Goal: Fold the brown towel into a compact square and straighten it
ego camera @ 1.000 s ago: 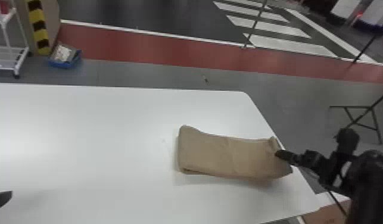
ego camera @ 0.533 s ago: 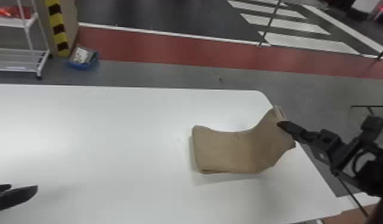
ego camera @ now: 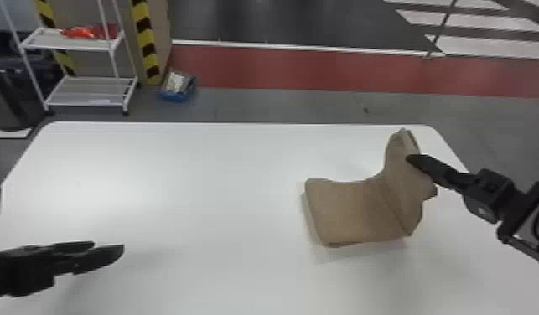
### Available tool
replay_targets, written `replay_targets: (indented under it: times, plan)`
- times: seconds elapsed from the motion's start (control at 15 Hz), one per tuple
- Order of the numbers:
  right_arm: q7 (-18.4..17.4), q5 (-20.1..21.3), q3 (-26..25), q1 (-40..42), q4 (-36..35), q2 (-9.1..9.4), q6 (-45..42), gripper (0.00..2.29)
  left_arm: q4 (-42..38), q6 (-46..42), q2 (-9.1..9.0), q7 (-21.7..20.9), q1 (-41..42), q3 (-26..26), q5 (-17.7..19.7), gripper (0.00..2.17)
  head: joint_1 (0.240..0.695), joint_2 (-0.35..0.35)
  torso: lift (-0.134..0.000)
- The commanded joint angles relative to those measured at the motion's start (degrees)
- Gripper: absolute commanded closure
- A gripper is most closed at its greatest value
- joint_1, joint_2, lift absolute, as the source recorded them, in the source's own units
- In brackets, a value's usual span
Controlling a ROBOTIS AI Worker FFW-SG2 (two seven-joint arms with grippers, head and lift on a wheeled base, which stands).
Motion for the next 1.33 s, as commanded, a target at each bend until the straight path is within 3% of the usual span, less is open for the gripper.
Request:
replay_targets:
  times: [0.0, 0.93, 1.27]
  plan:
    - [-0.03, 0.45, 2.75, 1.09, -0.52, 0.14, -0.25, 1.15, -0.53, 0.1, -0.09, 0.0, 0.09, 0.54, 0.85, 0.08, 0.695, -0.094, -0.124]
    - [0.05, 5.73, 22.18, 6.1, -6.32, 0.14, -0.6, 1.15, -1.59, 0.1, -0.79, 0.18, 0.35, 1.51, 2.6, 0.08, 0.695, 0.05, -0.124]
    - [-0.03, 10.91, 30.18, 7.59, -1.31, 0.14, -10.62, 1.15, -2.38, 0.1, -0.88, 0.0, 0.88, 1.77, 2.78, 0.08, 0.695, 0.092, -0.124]
